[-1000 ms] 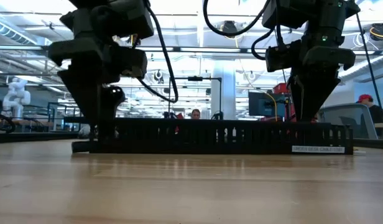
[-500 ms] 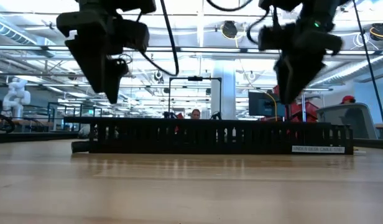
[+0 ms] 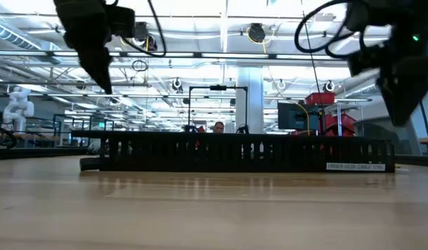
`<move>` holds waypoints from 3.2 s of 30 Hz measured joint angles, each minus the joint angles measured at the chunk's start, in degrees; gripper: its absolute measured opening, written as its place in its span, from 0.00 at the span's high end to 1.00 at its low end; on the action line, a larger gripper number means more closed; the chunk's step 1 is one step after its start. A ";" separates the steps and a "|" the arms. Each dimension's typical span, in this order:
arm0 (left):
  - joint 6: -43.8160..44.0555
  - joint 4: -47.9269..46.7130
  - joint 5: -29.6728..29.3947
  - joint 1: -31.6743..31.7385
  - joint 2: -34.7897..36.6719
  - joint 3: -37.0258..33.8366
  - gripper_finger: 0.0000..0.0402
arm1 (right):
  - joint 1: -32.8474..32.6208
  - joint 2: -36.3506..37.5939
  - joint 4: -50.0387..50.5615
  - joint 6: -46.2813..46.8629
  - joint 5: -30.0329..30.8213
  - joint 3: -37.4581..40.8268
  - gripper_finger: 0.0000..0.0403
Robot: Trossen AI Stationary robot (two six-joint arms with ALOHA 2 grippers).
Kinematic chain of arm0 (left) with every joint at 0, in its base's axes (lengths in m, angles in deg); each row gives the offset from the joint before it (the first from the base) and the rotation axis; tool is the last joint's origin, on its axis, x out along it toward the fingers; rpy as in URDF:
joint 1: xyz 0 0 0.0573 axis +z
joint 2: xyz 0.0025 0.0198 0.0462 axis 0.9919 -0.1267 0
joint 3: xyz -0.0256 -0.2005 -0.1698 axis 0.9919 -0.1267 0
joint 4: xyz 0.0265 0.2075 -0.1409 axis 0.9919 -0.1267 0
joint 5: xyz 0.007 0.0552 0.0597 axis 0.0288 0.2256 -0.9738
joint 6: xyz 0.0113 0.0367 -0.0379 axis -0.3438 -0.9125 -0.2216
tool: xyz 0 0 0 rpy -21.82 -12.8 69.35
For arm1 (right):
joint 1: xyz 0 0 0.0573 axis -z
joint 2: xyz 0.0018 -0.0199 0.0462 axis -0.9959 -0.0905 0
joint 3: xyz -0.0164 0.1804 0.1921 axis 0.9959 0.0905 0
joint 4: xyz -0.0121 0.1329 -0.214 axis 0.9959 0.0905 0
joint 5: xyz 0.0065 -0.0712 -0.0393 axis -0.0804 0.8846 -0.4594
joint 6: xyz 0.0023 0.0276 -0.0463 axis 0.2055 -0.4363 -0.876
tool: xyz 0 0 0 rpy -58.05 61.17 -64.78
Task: Ziptie cables
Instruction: Insert the black cover of the black cable duct
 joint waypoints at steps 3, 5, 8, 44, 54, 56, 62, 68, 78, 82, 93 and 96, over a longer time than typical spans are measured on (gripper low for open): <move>0.88 0.90 -1.28 -0.87 0.73 -1.60 0.12 | -1.31 0.19 -9.36 7.45 -1.05 6.70 1.00; 0.88 1.64 -1.46 -1.13 0.74 -2.58 0.12 | -1.32 -0.73 -15.90 11.03 -2.28 9.95 1.00; 0.88 1.73 -1.46 -1.22 0.66 -3.44 0.12 | -1.34 -2.21 -20.73 14.71 -2.33 12.05 1.00; 5.16 12.02 3.80 -8.24 -3.59 -16.70 0.12 | -0.90 -9.54 -30.34 15.10 -2.14 12.24 1.00; 1.26 20.65 3.31 -6.57 -12.47 -16.87 0.12 | -0.90 -9.54 -31.26 15.99 -2.11 12.35 1.00; 1.15 24.06 3.44 -6.11 -14.24 -16.85 0.12 | -0.90 -9.54 -31.34 16.10 -2.14 12.35 1.00; 0.30 25.64 3.90 -4.71 -17.62 -15.65 0.12 | -0.90 -9.54 -31.58 16.40 -2.50 12.35 1.00; -1.78 25.87 3.80 -3.78 -18.21 -14.71 0.12 | -0.86 -9.54 -31.78 16.66 -2.81 12.37 1.00; -4.19 27.68 2.90 -2.93 -18.27 -14.69 0.12 | -0.86 -9.54 -31.94 17.68 -2.84 12.37 1.00; -6.10 32.22 1.24 -1.90 -18.80 -14.22 0.12 | -0.90 -9.55 -32.16 17.73 -2.92 12.45 1.00; -4.08 21.97 2.80 -1.36 -19.40 -12.19 0.12 | -0.97 -9.65 -33.20 16.06 -4.09 12.09 1.00; -4.21 19.99 2.91 -1.57 -18.34 -12.43 0.12 | -0.97 -9.61 -33.07 15.42 -4.19 12.13 1.00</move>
